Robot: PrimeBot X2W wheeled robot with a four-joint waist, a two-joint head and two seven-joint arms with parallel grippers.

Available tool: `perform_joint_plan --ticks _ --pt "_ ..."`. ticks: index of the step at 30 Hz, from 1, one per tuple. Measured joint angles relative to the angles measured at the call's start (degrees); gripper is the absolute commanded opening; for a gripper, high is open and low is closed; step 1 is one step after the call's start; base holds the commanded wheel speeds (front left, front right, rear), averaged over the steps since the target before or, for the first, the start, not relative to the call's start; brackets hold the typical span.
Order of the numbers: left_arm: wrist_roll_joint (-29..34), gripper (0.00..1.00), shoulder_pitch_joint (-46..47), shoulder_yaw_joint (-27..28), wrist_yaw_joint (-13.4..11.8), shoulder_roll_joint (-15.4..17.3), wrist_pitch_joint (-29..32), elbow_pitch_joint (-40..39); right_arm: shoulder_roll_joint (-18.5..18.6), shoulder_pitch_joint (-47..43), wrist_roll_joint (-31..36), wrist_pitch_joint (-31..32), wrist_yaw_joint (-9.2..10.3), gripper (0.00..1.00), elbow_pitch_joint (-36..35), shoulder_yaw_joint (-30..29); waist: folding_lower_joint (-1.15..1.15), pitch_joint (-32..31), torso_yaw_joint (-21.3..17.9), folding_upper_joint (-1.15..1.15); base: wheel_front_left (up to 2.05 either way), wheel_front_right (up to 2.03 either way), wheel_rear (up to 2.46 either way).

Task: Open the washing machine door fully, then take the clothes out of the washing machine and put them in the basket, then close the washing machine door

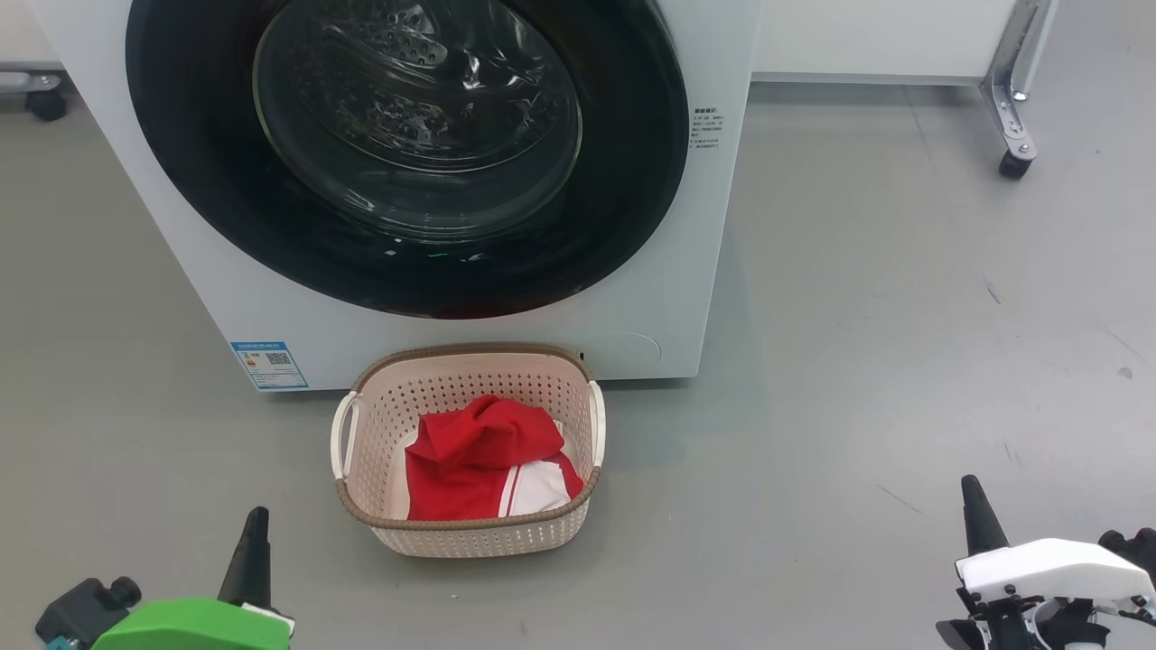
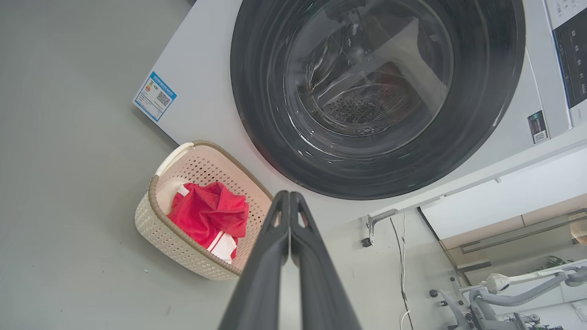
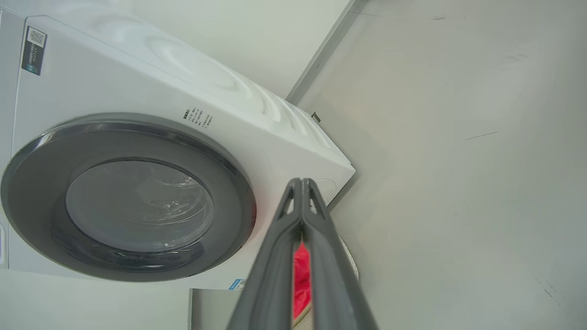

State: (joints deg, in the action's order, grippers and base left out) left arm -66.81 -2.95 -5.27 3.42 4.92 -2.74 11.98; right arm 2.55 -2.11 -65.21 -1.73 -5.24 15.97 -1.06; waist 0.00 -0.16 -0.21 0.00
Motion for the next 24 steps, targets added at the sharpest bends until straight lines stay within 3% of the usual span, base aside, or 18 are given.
perform_joint_plan --ticks 24 --pt "-17.59 0.0 3.17 3.48 2.0 -0.01 3.65 1.9 0.0 3.25 -16.81 4.52 -1.18 0.0 0.01 -3.57 0.0 0.21 0.12 0.0 0.0 0.0 0.0"
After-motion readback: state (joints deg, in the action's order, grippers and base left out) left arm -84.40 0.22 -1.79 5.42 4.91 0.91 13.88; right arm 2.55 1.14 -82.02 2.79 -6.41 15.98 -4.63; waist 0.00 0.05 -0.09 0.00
